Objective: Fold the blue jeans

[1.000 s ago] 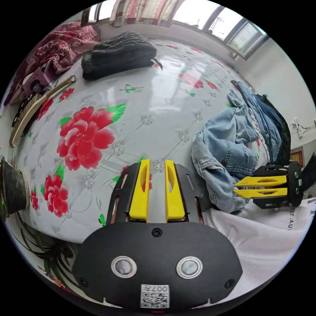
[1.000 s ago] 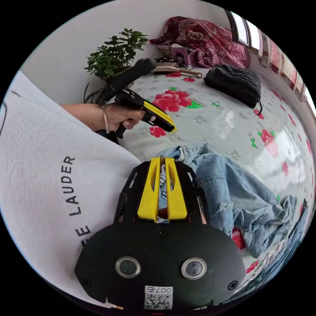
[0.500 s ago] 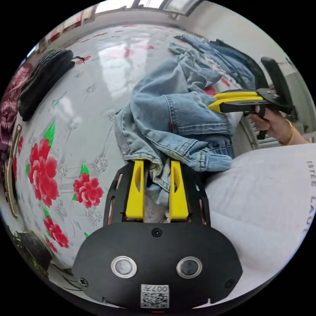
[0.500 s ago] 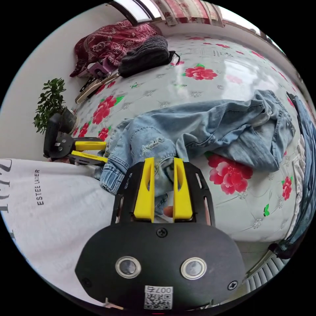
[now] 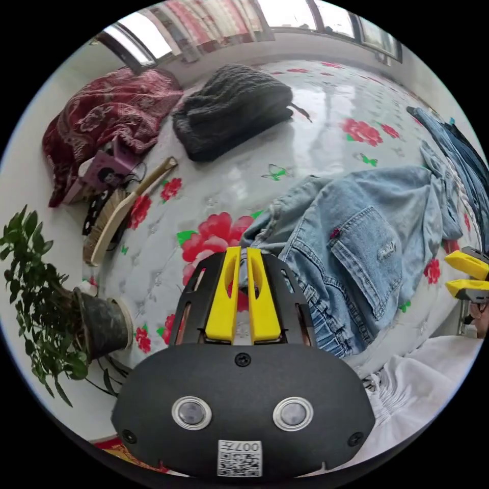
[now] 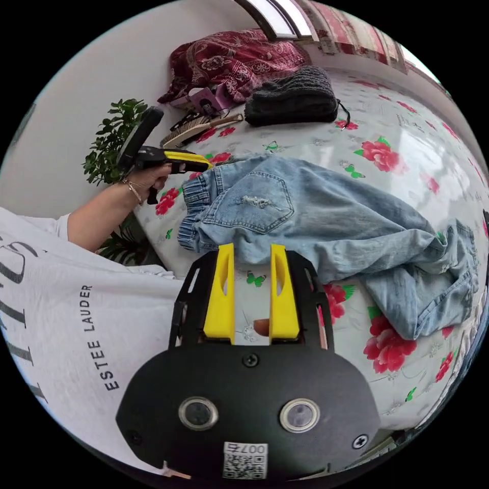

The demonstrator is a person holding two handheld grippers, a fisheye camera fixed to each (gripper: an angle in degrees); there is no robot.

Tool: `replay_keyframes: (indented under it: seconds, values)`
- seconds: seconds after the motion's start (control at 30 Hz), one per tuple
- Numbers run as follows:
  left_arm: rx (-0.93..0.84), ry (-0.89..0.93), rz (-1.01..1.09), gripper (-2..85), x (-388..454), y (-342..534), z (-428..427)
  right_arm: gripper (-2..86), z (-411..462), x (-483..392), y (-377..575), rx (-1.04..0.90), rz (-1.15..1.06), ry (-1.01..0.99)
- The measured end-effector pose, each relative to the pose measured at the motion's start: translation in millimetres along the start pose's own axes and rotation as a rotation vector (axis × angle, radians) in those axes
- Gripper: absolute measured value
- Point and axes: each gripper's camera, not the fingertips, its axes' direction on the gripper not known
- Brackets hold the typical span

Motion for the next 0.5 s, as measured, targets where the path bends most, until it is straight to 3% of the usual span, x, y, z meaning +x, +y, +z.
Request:
replay_keyframes:
  seconds: [0.1,0.27,0.37,0.47,0.5]
  values:
    - [0.076,0.024,-0.024,3.5,-23,31,-25,8.0,-41,65,-11,0.112,0.137,0.192]
    - [-0.007,0.392,0.049,11.4,21,54,-14,8.4,-70,171,-59,0.102,0.313,0.331]
    - [-0.140,0.322,0.092,12.2,68,44,18,8.2,-48,220,-84,-0.002,0.383,0.404]
    - [-0.129,0.185,0.223,8.5,93,39,22,6.7,4,254,-73,-0.246,0.464,0.399]
    - [-0.131,0.185,0.224,7.5,91,37,20,5.7,-1,243,-61,-0.161,0.405,0.441]
